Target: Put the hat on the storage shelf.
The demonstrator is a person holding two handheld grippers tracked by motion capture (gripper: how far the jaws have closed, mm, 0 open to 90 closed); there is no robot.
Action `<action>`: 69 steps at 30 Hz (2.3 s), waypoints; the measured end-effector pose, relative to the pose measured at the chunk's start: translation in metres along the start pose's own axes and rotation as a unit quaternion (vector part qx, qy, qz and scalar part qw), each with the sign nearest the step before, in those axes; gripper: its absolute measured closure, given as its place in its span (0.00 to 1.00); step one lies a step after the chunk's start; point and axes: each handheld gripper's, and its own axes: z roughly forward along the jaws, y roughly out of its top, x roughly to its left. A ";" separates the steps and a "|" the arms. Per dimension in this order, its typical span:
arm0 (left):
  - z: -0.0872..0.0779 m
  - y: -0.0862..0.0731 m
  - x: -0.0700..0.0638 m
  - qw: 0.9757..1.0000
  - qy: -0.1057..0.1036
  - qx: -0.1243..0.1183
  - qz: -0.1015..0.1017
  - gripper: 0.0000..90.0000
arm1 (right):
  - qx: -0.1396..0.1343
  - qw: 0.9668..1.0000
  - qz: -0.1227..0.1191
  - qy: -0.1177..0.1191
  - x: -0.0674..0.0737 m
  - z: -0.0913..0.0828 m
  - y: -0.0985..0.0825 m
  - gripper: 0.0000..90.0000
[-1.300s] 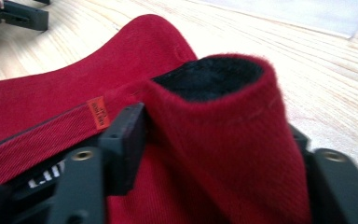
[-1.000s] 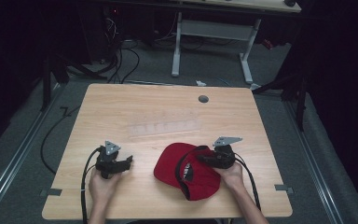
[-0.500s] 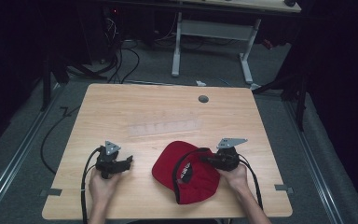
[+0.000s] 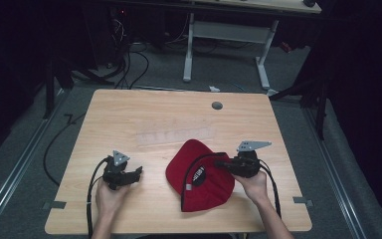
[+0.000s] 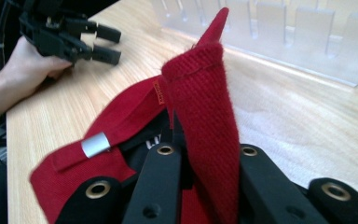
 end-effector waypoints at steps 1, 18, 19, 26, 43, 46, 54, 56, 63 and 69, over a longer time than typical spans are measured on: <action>0.000 0.000 -0.001 1.000 -0.003 0.000 0.001 0.32 | -0.005 1.000 0.002 0.001 0.000 -0.002 0.002 0.95; -0.019 -0.008 -0.040 0.996 -0.068 -0.016 0.062 0.31 | -0.023 0.999 0.025 -0.011 0.004 -0.016 0.033 0.96; -0.020 -0.007 -0.042 0.995 -0.074 -0.019 0.063 0.31 | -0.023 0.999 0.027 -0.012 0.004 -0.016 0.035 0.96; -0.027 -0.005 -0.065 0.990 -0.118 -0.014 0.081 0.28 | -0.029 0.999 0.034 -0.009 0.005 -0.019 0.045 0.96; -0.018 -0.010 -0.101 0.984 -0.141 -0.016 0.111 0.27 | -0.041 0.998 0.053 0.007 0.006 -0.021 0.060 0.95; -0.015 -0.009 -0.107 0.983 -0.144 -0.017 0.115 0.26 | -0.041 0.998 0.052 0.009 0.009 -0.021 0.066 0.95; -0.015 -0.002 -0.113 0.983 -0.146 -0.037 0.108 0.25 | -0.036 0.998 0.055 0.002 0.011 -0.017 0.070 0.95; -0.015 -0.002 -0.112 0.983 -0.145 -0.034 0.112 0.24 | -0.031 0.998 0.058 0.000 0.010 -0.016 0.069 0.95; -0.016 -0.006 -0.114 0.980 -0.142 -0.039 0.132 0.25 | -0.011 0.998 0.058 -0.014 0.009 -0.011 0.065 0.95; -0.018 -0.005 -0.114 0.980 -0.142 -0.046 0.135 0.26 | 0.000 0.998 0.060 -0.017 0.008 -0.009 0.063 0.95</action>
